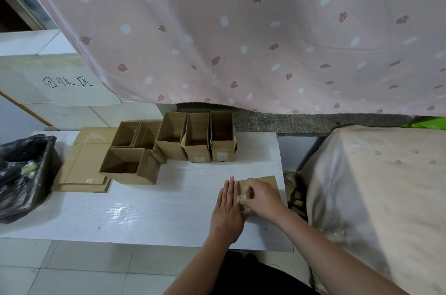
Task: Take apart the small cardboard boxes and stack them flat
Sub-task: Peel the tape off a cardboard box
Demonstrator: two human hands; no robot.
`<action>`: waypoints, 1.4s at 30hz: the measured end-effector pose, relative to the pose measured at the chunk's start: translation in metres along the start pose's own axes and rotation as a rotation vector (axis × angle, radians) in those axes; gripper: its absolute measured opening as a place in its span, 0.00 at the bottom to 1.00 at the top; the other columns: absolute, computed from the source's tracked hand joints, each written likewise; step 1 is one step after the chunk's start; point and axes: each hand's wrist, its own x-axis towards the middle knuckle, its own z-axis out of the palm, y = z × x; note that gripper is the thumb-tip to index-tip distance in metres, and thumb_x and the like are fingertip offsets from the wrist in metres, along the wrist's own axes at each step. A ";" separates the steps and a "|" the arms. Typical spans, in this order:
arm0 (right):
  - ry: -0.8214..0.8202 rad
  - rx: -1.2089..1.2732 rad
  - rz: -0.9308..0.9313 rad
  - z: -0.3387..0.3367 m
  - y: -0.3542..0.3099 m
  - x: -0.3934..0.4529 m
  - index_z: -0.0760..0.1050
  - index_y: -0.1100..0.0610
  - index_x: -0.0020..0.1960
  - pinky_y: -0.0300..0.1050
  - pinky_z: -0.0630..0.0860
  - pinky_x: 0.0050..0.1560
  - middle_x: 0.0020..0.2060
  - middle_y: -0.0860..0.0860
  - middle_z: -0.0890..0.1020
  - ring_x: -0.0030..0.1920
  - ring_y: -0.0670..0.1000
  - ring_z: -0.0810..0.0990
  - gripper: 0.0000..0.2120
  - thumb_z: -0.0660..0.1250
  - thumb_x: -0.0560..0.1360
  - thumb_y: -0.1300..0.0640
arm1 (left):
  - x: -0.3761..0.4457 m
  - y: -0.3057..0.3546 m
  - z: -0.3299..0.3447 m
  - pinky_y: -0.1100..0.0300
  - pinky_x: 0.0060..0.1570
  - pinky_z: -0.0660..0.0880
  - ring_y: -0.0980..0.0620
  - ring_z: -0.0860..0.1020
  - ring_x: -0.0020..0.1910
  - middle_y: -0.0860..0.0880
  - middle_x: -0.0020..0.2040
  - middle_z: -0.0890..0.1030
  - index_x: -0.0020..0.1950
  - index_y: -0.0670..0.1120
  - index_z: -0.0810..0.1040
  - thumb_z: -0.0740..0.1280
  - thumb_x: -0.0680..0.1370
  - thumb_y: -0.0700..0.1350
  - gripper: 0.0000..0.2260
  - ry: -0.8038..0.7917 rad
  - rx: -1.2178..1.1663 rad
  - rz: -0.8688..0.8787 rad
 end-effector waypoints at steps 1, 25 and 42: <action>0.030 0.044 0.017 -0.001 0.001 0.000 0.71 0.49 0.40 0.29 0.68 0.32 0.36 0.44 0.78 0.36 0.42 0.75 0.11 0.74 0.72 0.52 | 0.000 0.000 0.000 0.50 0.77 0.32 0.43 0.26 0.75 0.42 0.76 0.25 0.77 0.39 0.29 0.31 0.78 0.61 0.35 0.002 0.007 0.002; 0.092 0.312 0.035 -0.022 -0.010 -0.011 0.81 0.41 0.59 0.40 0.70 0.61 0.55 0.46 0.71 0.56 0.44 0.74 0.14 0.60 0.80 0.54 | 0.003 0.005 -0.004 0.51 0.78 0.34 0.44 0.29 0.77 0.42 0.77 0.27 0.77 0.40 0.28 0.41 0.84 0.62 0.35 0.027 -0.012 -0.038; 0.143 0.260 0.011 -0.015 -0.017 -0.006 0.81 0.47 0.61 0.39 0.73 0.55 0.53 0.44 0.80 0.56 0.46 0.77 0.13 0.69 0.77 0.53 | -0.011 -0.010 -0.012 0.50 0.78 0.37 0.44 0.41 0.81 0.43 0.82 0.44 0.82 0.44 0.44 0.44 0.85 0.57 0.29 0.123 -0.116 -0.098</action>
